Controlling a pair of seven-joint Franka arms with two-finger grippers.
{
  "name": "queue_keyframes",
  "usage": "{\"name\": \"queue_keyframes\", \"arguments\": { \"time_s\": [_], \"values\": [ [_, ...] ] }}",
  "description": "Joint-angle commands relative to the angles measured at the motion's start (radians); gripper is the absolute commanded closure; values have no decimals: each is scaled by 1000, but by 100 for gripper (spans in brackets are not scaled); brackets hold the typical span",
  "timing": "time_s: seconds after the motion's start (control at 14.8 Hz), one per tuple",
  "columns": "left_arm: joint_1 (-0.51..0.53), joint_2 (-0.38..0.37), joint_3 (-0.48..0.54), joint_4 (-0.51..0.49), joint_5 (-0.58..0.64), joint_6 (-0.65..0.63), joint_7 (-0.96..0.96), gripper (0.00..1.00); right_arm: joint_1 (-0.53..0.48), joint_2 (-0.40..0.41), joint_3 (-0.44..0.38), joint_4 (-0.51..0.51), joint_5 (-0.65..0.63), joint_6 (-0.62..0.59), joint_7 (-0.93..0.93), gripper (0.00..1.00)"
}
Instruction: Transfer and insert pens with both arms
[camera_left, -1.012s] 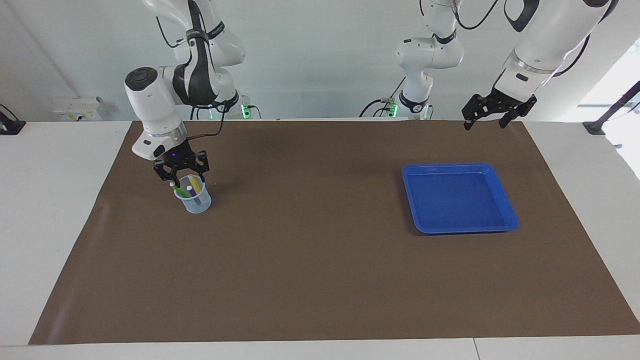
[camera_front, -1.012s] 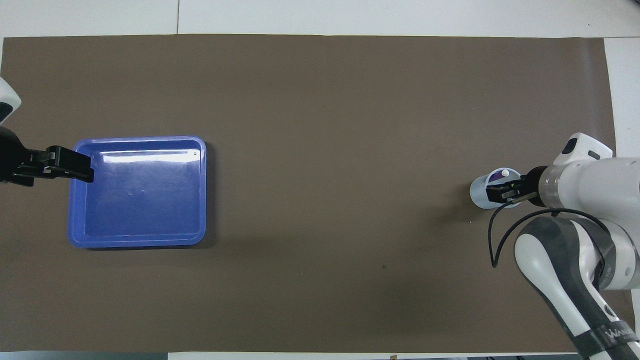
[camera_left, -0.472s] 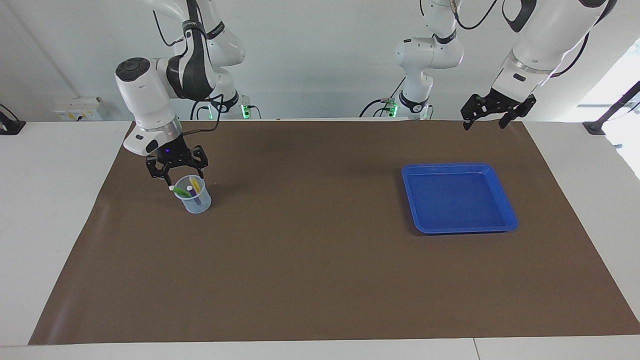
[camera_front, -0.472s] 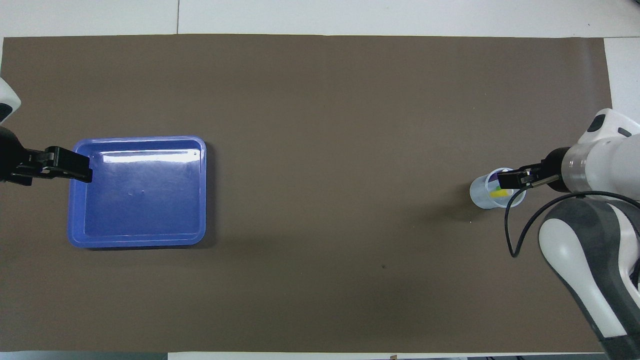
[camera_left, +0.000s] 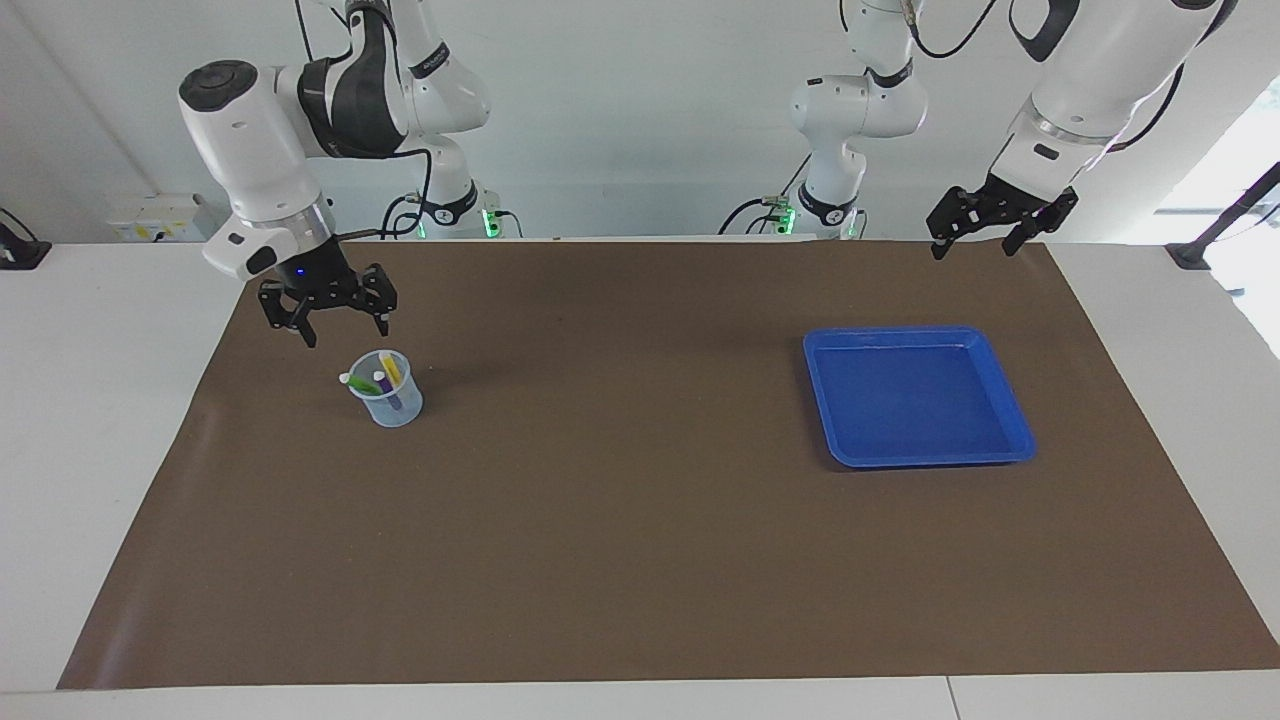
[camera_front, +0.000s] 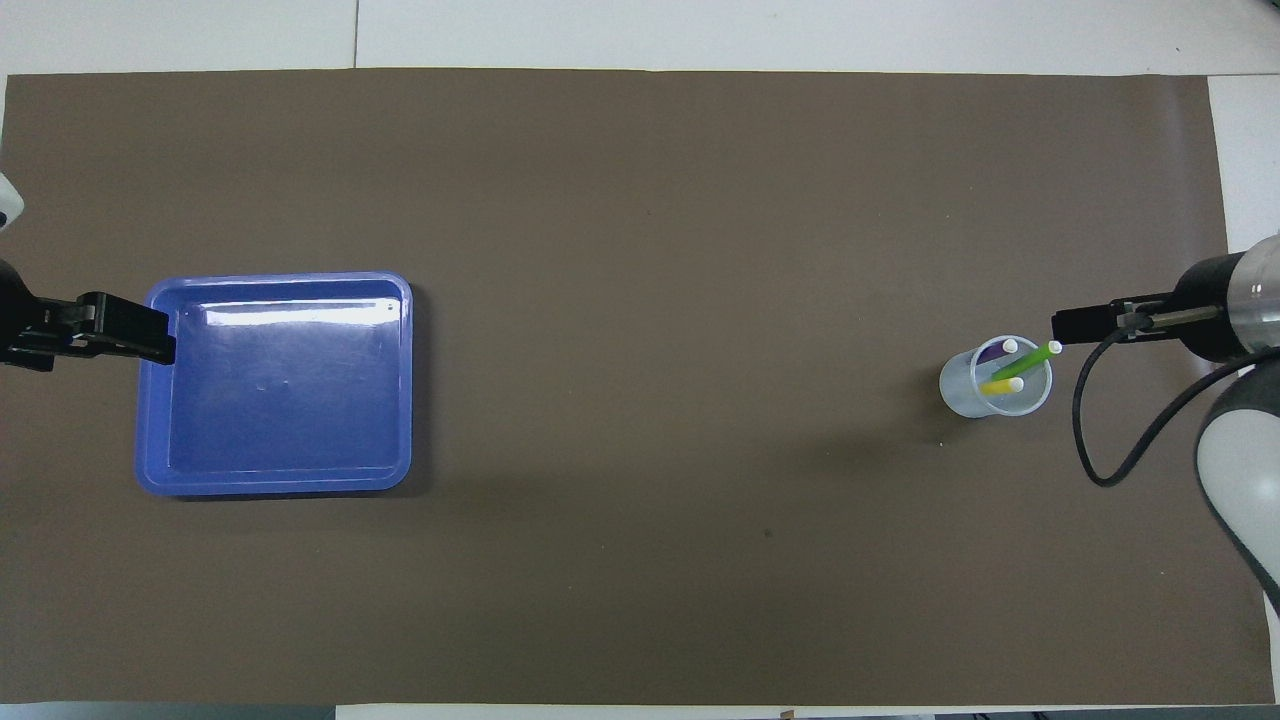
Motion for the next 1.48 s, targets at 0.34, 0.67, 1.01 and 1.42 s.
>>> {"name": "queue_keyframes", "arguments": {
  "time_s": [0.34,0.67,1.01,1.42],
  "values": [
    [0,-30,7,-9,14,5,-2,0,-16,146,-1,405,-13,-387,124,0],
    [1,-53,4,-7,14,2,-5,0,-34,137,4,410,-30,-441,133,0],
    [1,-15,7,-13,11,9,-11,0,-54,114,17,362,-29,-431,129,0],
    [0,-20,10,-15,9,9,-3,0,-51,114,57,359,-51,-417,135,0]
  ]
}}
